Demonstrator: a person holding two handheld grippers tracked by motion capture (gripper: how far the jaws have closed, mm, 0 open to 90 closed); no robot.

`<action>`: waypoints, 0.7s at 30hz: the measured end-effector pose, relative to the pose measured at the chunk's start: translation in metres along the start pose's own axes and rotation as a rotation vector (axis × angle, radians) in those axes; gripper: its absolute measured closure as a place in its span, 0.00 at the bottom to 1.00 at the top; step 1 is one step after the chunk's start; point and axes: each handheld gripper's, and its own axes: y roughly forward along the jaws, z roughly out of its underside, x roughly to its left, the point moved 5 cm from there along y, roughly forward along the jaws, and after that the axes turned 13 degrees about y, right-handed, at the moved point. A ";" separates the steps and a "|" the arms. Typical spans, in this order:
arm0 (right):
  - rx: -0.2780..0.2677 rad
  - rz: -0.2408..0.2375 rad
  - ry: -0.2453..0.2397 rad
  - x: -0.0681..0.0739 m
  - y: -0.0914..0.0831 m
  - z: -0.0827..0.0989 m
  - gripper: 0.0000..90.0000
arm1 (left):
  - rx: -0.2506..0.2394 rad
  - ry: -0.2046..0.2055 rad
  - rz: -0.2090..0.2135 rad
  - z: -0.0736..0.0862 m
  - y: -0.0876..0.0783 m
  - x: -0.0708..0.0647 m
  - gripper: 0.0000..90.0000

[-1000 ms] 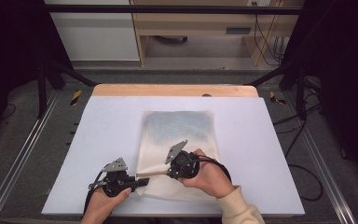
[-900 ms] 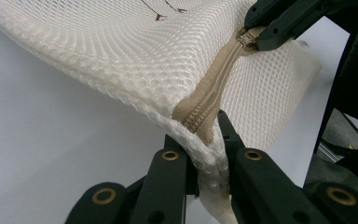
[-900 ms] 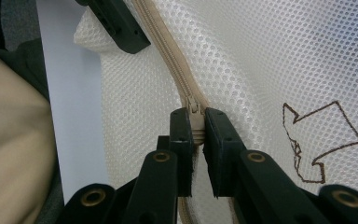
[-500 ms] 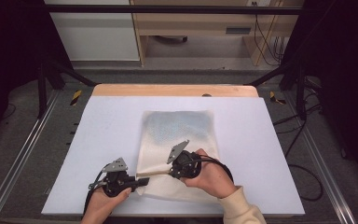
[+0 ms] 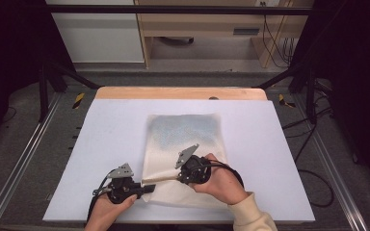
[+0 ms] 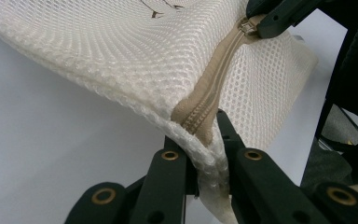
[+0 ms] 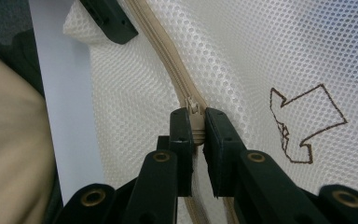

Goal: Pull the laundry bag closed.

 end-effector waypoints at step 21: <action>0.012 0.009 0.003 0.000 0.002 0.002 0.91 | 0.005 0.013 -0.007 0.000 0.002 -0.001 0.94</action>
